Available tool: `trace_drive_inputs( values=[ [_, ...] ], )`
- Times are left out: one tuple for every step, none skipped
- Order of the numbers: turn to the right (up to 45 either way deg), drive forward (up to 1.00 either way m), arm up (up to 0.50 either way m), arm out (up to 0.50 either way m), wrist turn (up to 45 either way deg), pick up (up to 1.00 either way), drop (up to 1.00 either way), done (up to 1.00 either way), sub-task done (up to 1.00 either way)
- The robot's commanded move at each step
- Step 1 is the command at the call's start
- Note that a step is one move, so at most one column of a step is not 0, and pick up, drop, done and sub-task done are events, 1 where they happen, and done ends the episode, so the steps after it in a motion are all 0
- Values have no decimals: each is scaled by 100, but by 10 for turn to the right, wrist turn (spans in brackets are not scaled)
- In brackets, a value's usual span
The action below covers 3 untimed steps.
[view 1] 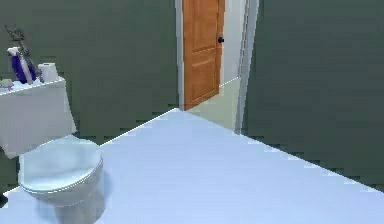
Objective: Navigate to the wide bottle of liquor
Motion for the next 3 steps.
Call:
trace_drive_inputs(
  values=[
    [0,100,0,0,0,0,0,0,0],
    [30,0,0,0,0,0,0,0,0],
    [0,85,0,0,0,0,0,0,0]
  ],
)
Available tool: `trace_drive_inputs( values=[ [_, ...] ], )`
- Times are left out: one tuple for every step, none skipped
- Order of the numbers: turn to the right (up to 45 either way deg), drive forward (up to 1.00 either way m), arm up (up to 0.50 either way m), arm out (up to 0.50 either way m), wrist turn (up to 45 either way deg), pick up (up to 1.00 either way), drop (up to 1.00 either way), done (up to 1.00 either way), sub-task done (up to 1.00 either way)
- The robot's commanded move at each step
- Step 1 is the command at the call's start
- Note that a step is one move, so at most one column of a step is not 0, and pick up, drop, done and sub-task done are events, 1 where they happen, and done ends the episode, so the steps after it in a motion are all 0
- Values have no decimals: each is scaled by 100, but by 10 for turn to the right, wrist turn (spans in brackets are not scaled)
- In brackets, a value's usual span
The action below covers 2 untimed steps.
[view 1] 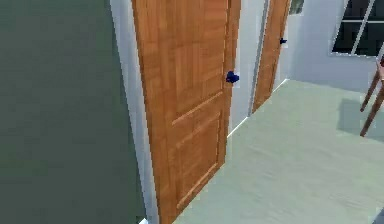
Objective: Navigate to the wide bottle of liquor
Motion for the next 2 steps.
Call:
trace_drive_inputs(
  values=[
    [240,0,0,0,0,0,0,0,0],
    [0,80,0,0,0,0,0,0,0]
  ],
)
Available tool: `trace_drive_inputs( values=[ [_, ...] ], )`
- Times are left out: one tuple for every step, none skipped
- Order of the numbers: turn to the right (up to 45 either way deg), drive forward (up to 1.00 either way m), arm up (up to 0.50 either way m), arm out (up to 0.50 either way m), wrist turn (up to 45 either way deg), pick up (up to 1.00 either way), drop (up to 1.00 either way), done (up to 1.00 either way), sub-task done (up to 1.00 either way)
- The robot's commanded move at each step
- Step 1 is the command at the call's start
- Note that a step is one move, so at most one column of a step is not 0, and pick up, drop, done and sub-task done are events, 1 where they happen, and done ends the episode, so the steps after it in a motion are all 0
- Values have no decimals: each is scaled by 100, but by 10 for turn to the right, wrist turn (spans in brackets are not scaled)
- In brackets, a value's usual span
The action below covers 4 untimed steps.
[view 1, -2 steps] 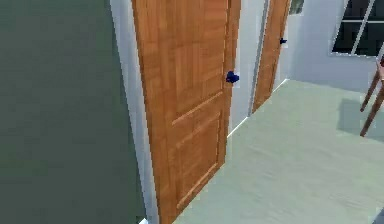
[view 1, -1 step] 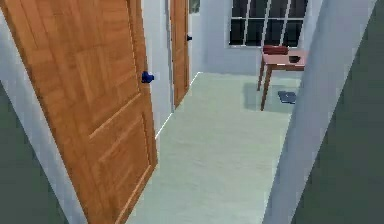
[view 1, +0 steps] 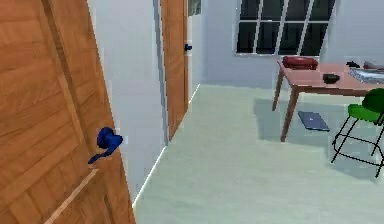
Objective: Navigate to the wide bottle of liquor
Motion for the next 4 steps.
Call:
trace_drive_inputs(
  values=[
    [450,0,0,0,0,0,0,0,0],
    [0,100,0,0,0,0,0,0,0],
    [300,0,0,0,0,0,0,0,0],
    [0,5,0,0,0,0,0,0,0]
  ],
)
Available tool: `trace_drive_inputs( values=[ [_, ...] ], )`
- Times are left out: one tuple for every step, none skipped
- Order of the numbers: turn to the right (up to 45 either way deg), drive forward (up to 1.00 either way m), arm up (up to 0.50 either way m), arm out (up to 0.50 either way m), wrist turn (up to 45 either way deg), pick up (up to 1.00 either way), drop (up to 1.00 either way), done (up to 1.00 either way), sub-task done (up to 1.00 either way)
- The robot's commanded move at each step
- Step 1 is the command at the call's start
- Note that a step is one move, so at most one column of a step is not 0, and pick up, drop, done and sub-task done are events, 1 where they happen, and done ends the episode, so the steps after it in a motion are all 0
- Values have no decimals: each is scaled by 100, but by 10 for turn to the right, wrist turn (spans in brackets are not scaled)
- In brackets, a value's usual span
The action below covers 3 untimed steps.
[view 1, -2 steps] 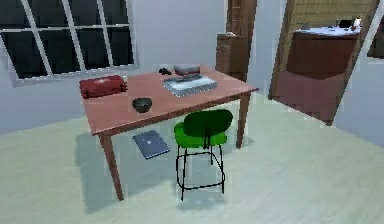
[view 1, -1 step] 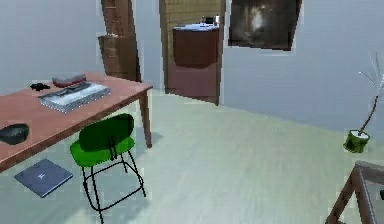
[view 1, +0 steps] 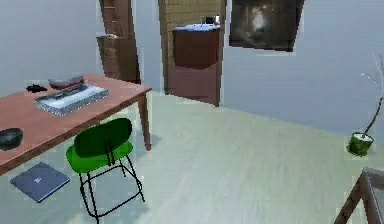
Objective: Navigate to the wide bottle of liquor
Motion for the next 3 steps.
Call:
trace_drive_inputs(
  values=[
    [90,0,0,0,0,0,0,0,0],
    [0,100,0,0,0,0,0,0,0],
    [-180,0,0,0,0,0,0,0,0]
  ],
)
